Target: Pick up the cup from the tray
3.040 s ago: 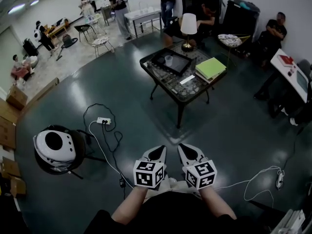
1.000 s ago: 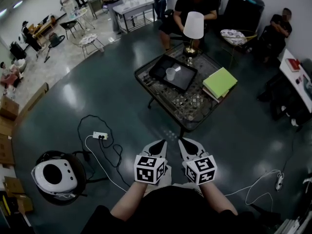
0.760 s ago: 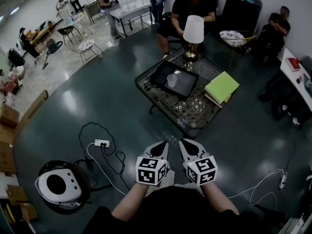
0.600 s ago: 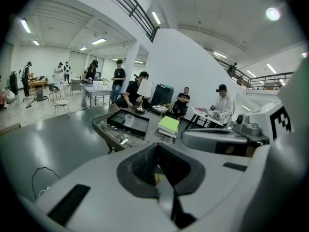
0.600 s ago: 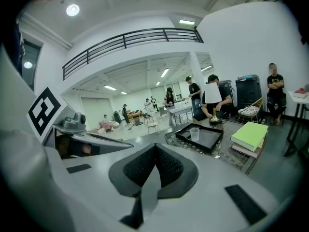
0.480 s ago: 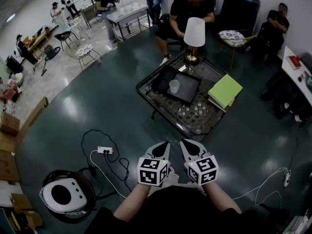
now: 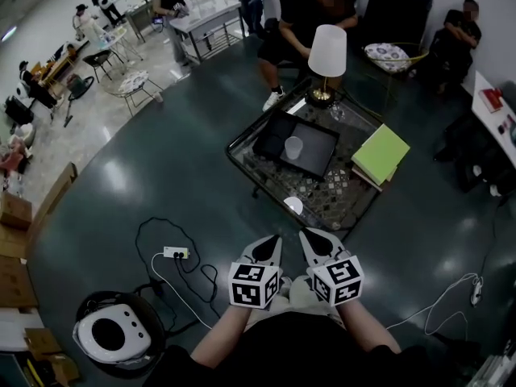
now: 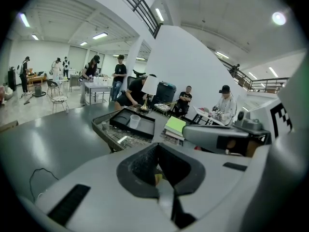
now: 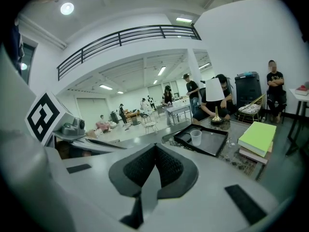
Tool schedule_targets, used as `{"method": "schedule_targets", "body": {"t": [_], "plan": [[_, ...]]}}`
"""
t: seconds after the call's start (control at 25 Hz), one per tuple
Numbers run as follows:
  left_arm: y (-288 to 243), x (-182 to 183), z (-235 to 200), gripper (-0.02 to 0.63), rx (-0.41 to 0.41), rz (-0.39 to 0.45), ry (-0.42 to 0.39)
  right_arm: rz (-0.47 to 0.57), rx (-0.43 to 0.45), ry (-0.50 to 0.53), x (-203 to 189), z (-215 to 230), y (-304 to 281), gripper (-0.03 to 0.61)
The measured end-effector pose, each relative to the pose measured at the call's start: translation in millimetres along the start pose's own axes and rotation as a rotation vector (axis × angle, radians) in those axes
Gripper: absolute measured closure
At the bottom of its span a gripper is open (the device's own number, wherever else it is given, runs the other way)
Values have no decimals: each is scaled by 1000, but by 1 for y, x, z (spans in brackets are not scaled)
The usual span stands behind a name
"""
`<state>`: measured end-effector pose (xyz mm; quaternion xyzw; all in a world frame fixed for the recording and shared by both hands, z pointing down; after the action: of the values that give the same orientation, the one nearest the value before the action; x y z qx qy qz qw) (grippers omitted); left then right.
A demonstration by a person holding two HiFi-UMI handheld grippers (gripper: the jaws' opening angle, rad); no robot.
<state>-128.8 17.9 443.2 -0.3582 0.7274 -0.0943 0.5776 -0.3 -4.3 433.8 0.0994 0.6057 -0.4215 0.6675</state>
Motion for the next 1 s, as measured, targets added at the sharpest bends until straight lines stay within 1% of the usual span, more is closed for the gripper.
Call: {"method": "schedule_targets", "body": {"t": [0.32,0.64,1.0], "plan": [[-33,9,-14,604,-5,-30,22,-26,-30,-28,2,28,-21,568],[-77,30,-24,604,-16,-50,32,-52,-21,-30,16,65,-55,568],[-125,57,-45,604,-23,-72,37,-77,-34,-48,30,105,-96,568]]}}
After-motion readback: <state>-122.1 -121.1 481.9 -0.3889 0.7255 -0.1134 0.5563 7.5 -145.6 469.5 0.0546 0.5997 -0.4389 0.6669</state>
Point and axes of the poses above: the fingertips, and each gripper's own axes: y backward along the fingers, z to its right, x out of its top, the point moved 7 cm from there along y, backward along the fingers, and after that the axes turned 1 degree about y, right-handed, at the moved point
